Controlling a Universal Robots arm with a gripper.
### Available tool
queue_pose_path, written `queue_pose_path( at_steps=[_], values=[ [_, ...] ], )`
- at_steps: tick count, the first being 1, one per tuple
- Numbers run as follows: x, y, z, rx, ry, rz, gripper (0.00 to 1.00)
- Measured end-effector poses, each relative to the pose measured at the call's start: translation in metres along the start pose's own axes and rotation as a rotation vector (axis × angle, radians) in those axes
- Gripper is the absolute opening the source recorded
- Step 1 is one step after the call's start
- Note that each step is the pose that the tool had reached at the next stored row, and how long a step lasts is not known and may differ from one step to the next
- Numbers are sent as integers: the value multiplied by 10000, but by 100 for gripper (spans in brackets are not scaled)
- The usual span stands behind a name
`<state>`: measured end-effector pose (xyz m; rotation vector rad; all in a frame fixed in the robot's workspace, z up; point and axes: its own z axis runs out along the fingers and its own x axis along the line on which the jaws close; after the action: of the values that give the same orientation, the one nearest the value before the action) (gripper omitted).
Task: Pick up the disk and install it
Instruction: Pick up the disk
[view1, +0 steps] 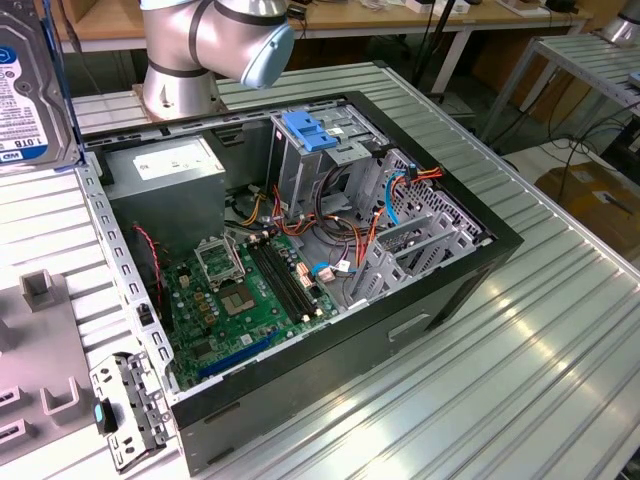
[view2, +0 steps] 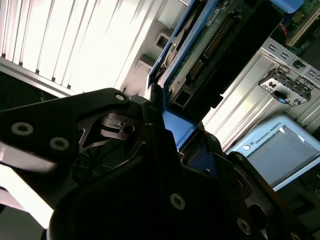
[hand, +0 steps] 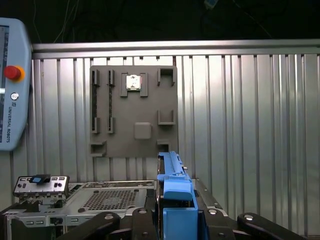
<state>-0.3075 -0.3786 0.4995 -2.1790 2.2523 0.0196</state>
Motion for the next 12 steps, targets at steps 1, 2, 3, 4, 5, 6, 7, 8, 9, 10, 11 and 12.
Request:
queue_pose_path(
  at_steps=[1,2,3,4,5,6,7,8,9,10,11,12],
  values=[
    [0,-8,0,-1,1,1,37],
    [-1,-22,0,0,0,2,37],
    [-1,-37,0,0,0,3,37],
    [-2,-45,0,0,0,3,37],
    [-2,-52,0,0,1,4,37],
    [-2,-58,0,0,1,4,37],
    [-2,-64,0,0,0,5,37],
    [-3,-74,0,1,0,7,37],
    [-3,-83,0,0,0,7,37],
    [-3,-92,0,0,2,8,37],
    [-3,-99,0,0,1,8,37],
    [-4,-109,0,0,2,8,37]
  ],
)
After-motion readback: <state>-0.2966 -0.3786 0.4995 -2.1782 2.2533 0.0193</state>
